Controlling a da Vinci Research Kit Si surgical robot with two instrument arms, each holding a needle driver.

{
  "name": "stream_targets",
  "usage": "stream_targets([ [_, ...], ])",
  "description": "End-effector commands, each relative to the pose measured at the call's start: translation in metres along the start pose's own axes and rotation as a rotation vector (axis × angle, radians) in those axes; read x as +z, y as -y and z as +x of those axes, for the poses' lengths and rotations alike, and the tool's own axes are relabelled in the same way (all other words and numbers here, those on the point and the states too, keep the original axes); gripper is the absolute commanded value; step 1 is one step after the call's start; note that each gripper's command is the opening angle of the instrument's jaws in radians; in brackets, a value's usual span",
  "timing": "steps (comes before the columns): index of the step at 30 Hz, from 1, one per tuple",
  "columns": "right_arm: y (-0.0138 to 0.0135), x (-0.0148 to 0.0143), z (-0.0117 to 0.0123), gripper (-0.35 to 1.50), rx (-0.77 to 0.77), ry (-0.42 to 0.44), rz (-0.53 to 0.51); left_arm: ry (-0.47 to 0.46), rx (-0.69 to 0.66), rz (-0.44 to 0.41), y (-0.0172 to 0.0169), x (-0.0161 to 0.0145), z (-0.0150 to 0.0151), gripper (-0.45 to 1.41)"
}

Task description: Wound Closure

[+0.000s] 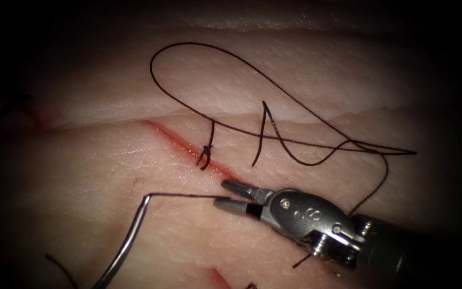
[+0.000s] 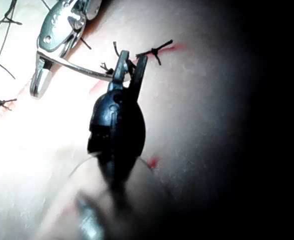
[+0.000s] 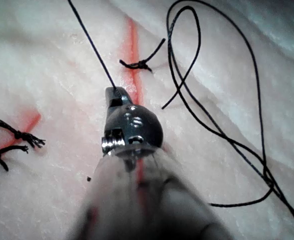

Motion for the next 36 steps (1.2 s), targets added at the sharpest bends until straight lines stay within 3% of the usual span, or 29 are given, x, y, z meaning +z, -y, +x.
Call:
stream_targets([
  [1,-0.0001,0.001,0.0003,-0.35,-0.002,-0.002,0.001,0.0,0.001,0.0,0.0002,0.0007,-0.0006,-0.45],
  [10,0.0001,0.0015,-0.0003,-0.35,-0.018,0.035,0.033,-0.001,0.004,0.007,-0.0006,0.0005,0.0001,-0.45],
  [15,0.002,0.0004,0.0003,-0.35,-0.019,0.018,0.062,-0.011,0.004,0.016,-0.0005,0.0003,-0.0003,-0.45],
  [17,0.0032,-0.0001,0.0012,-0.35,-0.015,0.016,0.072,-0.01,0.003,0.032,-0.0004,0.0002,-0.0006,-0.45],
  [26,0.0087,-0.0023,0.0094,-0.35,0.016,-0.03,0.119,0.013,-0.018,0.18,0.0011,0.0003,-0.002,-0.45],
  [33,0.013,-0.0023,0.0126,-0.35,0.008,-0.058,0.16,0.055,0.003,0.264,0.0006,0.0001,-0.0031,-0.45],
  [36,0.0134,-0.0022,0.0134,-0.35,0.006,-0.06,0.162,0.046,0.003,0.292,0.0004,-0.0001,-0.0029,-0.45],
])
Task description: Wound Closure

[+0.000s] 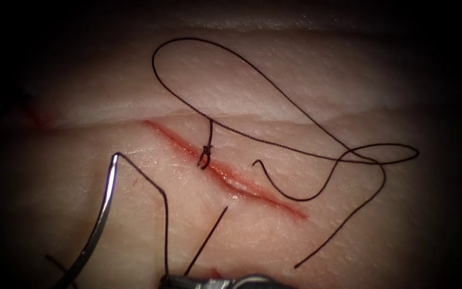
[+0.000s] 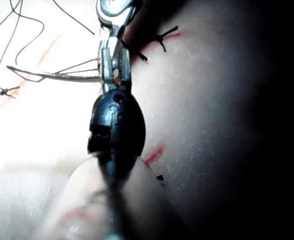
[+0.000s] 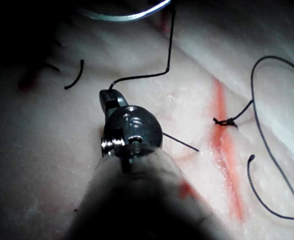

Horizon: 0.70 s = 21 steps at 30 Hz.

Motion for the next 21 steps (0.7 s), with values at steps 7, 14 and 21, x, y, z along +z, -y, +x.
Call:
stream_targets([
  [7,-0.0026,-0.0006,0.0,1.36,0.007,-0.071,-0.091,-0.022,-0.008,0.132,0.0005,-0.0033,-0.0003,-0.45],
  [14,-0.004,-0.0018,-0.0002,1.48,-0.148,-0.043,-0.222,-0.014,-0.012,0.249,0.0018,-0.0065,-0.0001,-0.45],
  [21,-0.0066,-0.002,-0.0012,1.41,-0.338,0.119,-0.349,-0.02,-0.01,0.246,0.0022,-0.0061,-0.0006,-0.45],
])
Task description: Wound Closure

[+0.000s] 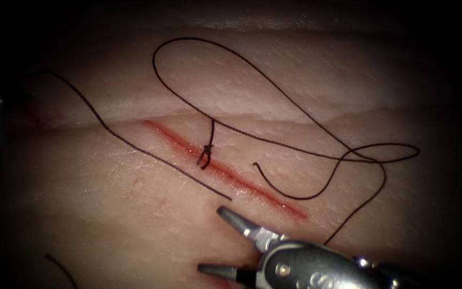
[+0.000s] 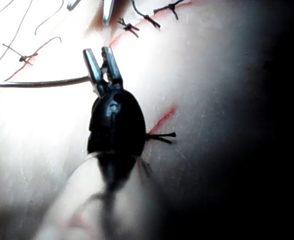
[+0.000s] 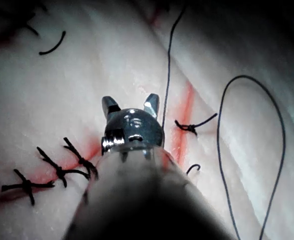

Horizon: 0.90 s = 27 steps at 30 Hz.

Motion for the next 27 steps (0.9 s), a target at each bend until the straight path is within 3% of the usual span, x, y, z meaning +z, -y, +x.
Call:
stream_targets([
  [1,-0.0009,0.0018,-0.0006,1.4,-0.03,0.025,-0.017,-0.002,0.001,-0.001,-0.0002,0.0008,-0.0007,-0.45],
  [5,-0.0019,0.0035,-0.0038,1.33,-0.081,0.126,-0.04,-0.006,0.003,0.005,0.0003,0.0011,-0.0015,-0.45],
  [9,-0.0027,0.0046,-0.0056,1.31,-0.086,0.129,-0.035,-0.008,0.012,0.008,0.0005,0.0011,-0.0021,-0.45],
  [16,-0.0031,0.0056,-0.0063,1.21,-0.087,0.11,-0.014,-0.005,0.01,0.011,0.0003,0.001,-0.0023,-0.45],
  [18,-0.0024,0.0064,-0.0064,1.06,-0.09,0.087,0.001,-0.003,0.011,0.015,0.0,0.0011,-0.0023,-0.45],
  [23,-0.0019,0.008,-0.0068,0.96,-0.078,0.074,0.007,-0.001,0.013,0.021,-0.0003,0.0015,-0.0023,-0.45],
  [25,-0.0019,0.0082,-0.0071,0.71,-0.081,0.074,0.005,-0.004,0.015,0.019,-0.0004,0.0016,-0.0024,-0.45],
  [26,-0.0019,0.0081,-0.0075,0.12,-0.084,0.068,0.011,-0.004,0.015,0.019,-0.0004,0.0017,-0.0024,-0.45],
  [27,-0.002,0.0072,-0.0081,-0.35,-0.085,0.058,0.037,-0.004,0.015,0.019,-0.0004,0.0017,-0.0024,-0.45],
])
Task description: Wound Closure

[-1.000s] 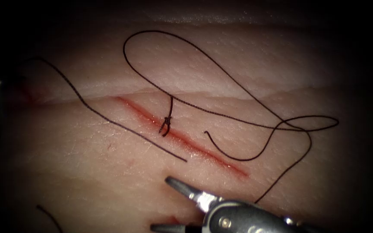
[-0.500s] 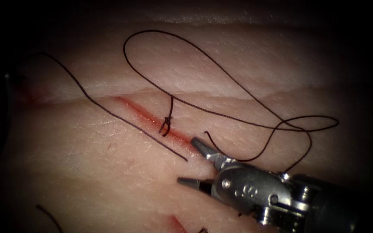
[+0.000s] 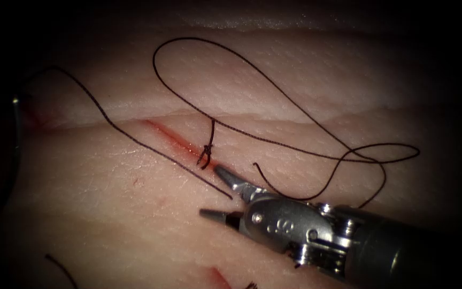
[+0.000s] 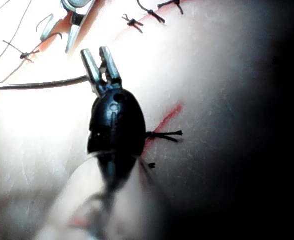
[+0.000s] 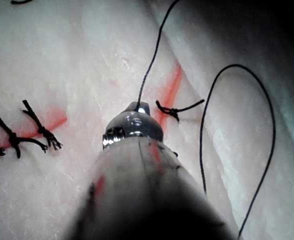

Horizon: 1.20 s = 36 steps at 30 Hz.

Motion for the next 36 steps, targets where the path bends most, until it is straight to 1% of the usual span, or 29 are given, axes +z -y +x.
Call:
stream_targets([
  [1,-0.0003,0.0003,-0.0001,-0.35,0.001,-0.003,0.005,-0.002,0.0,-0.002,-0.0002,0.0006,-0.0005,-0.45],
  [5,0.0006,-0.0012,0.0,-0.35,0.016,-0.001,0.014,-0.004,-0.004,-0.001,-0.0003,0.0009,-0.0007,-0.45],
  [6,0.0011,-0.0016,0.0003,-0.35,0.026,-0.005,0.02,-0.003,-0.003,0.0,-0.0003,0.001,-0.0008,-0.45],
  [7,0.0024,-0.0025,0.0015,-0.35,0.033,-0.017,0.034,-0.003,0.0,0.004,-0.0004,0.0014,-0.0012,-0.45],
  [8,0.003,-0.0029,0.0022,-0.35,0.037,-0.023,0.04,-0.002,0.002,0.006,-0.0004,0.0016,-0.0014,-0.45],
  [9,0.003,-0.0029,0.0022,-0.35,0.037,-0.023,0.04,-0.002,0.002,0.006,-0.0004,0.0016,-0.0014,-0.45],
  [13,0.0059,-0.0041,0.006,-0.35,0.039,-0.052,0.068,-0.001,0.006,0.013,-0.0005,0.0028,-0.0025,-0.45],
  [14,0.0073,-0.0045,0.0081,-0.35,0.036,-0.071,0.089,0.004,0.006,0.015,-0.0005,0.0033,-0.0032,-0.45],
  [15,0.0073,-0.0045,0.0081,-0.35,0.036,-0.071,0.089,0.004,0.006,0.015,-0.0005,0.0033,-0.0032,-0.45],
  [17,0.0084,-0.0048,0.0101,-0.35,0.036,-0.09,0.101,0.007,0.011,0.017,-0.0005,0.0037,-0.0038,-0.45],
  [22,0.0102,-0.0055,0.0142,-0.35,0.037,-0.124,0.136,0.007,0.019,0.022,-0.0002,0.0043,-0.0049,-0.45],
  [23,0.0108,-0.0057,0.0158,-0.35,0.036,-0.141,0.151,0.007,0.02,0.023,-0.0002,0.0044,-0.0051,-0.45],
  [24,0.0108,-0.0057,0.0158,-0.35,0.036,-0.141,0.151,0.007,0.02,0.023,-0.0002,0.0044,-0.0051,-0.45],
  [25,0.0111,-0.0058,0.0168,-0.35,0.036,-0.157,0.166,0.007,0.02,0.023,-0.0002,0.0044,-0.0051,-0.45],
  [27,0.011,-0.0058,0.0175,-0.35,0.036,-0.166,0.174,0.007,0.02,0.023,-0.0002,0.0044,-0.0051,-0.45],
  [28,0.0103,-0.0057,0.0175,0.1,0.042,-0.173,0.174,0.008,0.02,0.023,-0.0002,0.0044,-0.0051,-0.45],
  [29,0.0103,-0.0057,0.0175,0.1,0.042,-0.173,0.174,0.008,0.02,0.023,-0.0002,0.0044,-0.0051,-0.45],
  [31,0.0094,-0.0057,0.0172,0.83,0.052,-0.187,0.158,0.008,0.02,0.023,-0.0002,0.0044,-0.0051,-0.45],
  [32,0.0086,-0.0058,0.0168,1.16,0.059,-0.188,0.134,0.008,0.02,0.023,-0.0002,0.0043,-0.0051,-0.45],
  [33,0.008,-0.006,0.0166,1.3,0.066,-0.186,0.114,0.007,0.02,0.023,-0.0002,0.0043,-0.0051,-0.45],
  [35,0.0068,-0.0068,0.0159,1.42,0.088,-0.171,0.069,0.007,0.02,0.022,-0.0001,0.0043,-0.0051,-0.45],
  [36,0.0062,-0.0072,0.0156,1.43,0.083,-0.169,0.052,0.007,0.02,0.022,0.0,0.0042,-0.0051,-0.45],
])
